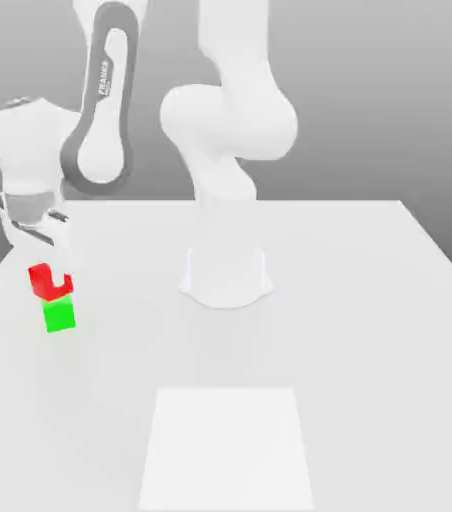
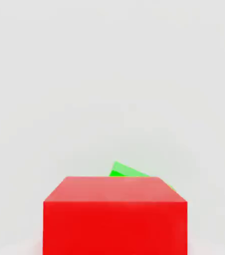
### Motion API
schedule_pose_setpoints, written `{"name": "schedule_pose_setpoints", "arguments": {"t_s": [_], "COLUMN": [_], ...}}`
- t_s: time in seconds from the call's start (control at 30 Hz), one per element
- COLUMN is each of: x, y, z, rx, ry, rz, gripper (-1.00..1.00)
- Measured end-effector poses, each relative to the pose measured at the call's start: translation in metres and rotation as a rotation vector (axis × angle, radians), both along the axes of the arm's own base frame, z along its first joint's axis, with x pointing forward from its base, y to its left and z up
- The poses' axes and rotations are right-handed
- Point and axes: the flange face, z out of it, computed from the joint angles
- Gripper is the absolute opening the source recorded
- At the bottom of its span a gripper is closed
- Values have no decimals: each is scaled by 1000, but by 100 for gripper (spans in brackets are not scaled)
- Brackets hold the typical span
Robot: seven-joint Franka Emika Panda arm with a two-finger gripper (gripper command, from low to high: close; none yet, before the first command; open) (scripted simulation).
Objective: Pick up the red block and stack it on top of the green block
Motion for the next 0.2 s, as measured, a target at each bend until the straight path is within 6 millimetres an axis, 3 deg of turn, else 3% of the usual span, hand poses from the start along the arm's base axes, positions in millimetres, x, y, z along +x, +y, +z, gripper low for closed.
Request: {"name": "schedule_pose_setpoints", "arguments": {"t_s": [0.2], "x": [-2], "y": [1], "z": [-10], "rx": [-4], "ry": [14], "rz": [1], "gripper": [-100]}}
